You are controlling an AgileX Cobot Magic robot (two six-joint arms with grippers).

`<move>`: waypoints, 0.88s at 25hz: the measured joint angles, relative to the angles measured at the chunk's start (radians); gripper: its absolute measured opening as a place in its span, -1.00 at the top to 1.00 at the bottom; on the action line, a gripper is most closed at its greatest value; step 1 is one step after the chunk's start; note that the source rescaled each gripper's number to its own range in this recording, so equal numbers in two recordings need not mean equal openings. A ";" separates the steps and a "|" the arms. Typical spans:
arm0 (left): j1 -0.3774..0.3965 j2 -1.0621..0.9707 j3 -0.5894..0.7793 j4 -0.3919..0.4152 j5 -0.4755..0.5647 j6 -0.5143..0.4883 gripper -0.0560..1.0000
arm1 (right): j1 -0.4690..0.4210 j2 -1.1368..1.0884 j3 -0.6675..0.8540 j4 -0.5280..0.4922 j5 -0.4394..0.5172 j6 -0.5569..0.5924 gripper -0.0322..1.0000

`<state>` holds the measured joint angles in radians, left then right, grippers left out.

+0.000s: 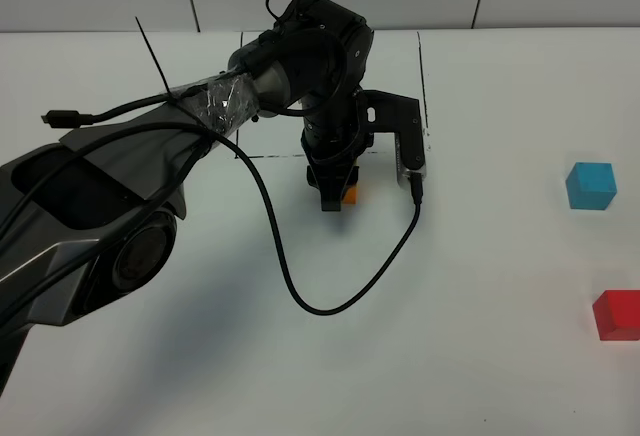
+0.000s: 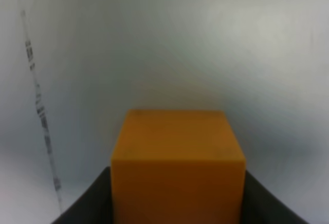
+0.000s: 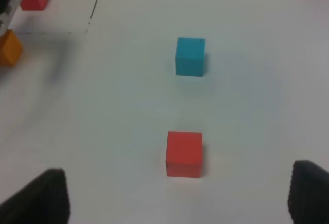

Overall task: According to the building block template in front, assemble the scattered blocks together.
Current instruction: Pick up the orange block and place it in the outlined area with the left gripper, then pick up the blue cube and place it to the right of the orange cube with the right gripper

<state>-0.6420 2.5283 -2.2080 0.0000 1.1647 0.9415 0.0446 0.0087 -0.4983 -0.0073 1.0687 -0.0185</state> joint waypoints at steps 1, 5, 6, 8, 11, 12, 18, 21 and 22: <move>0.000 0.000 0.000 0.000 -0.001 0.000 0.85 | 0.000 0.000 0.000 0.000 0.000 0.000 -0.49; 0.000 0.016 0.000 0.000 -0.024 0.001 0.24 | 0.000 0.000 0.000 0.000 0.000 0.000 -0.49; 0.000 0.016 0.000 0.000 -0.025 0.001 0.03 | 0.000 0.000 0.000 0.000 0.000 0.000 -0.49; 0.000 0.016 0.000 0.000 -0.026 0.000 -0.31 | 0.000 0.000 0.000 0.000 0.000 0.000 -0.49; 0.000 0.006 0.000 -0.008 -0.028 0.000 -0.66 | 0.000 0.000 0.000 0.000 0.000 0.000 -0.49; 0.000 0.000 0.000 -0.016 -0.029 0.000 -0.72 | 0.000 0.000 0.000 0.000 0.000 0.000 -0.49; 0.000 -0.073 0.000 -0.051 -0.029 -0.013 -0.79 | 0.000 0.000 0.000 0.000 0.000 0.000 -0.49; 0.009 -0.102 0.000 -0.056 -0.028 -0.062 -0.80 | 0.000 0.000 0.000 0.000 0.000 0.000 -0.49; 0.015 -0.109 0.000 -0.058 -0.028 -0.080 -0.80 | 0.000 0.000 0.000 0.000 0.000 0.000 -0.49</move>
<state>-0.6271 2.4194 -2.2080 -0.0582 1.1369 0.8615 0.0446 0.0087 -0.4983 -0.0073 1.0687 -0.0185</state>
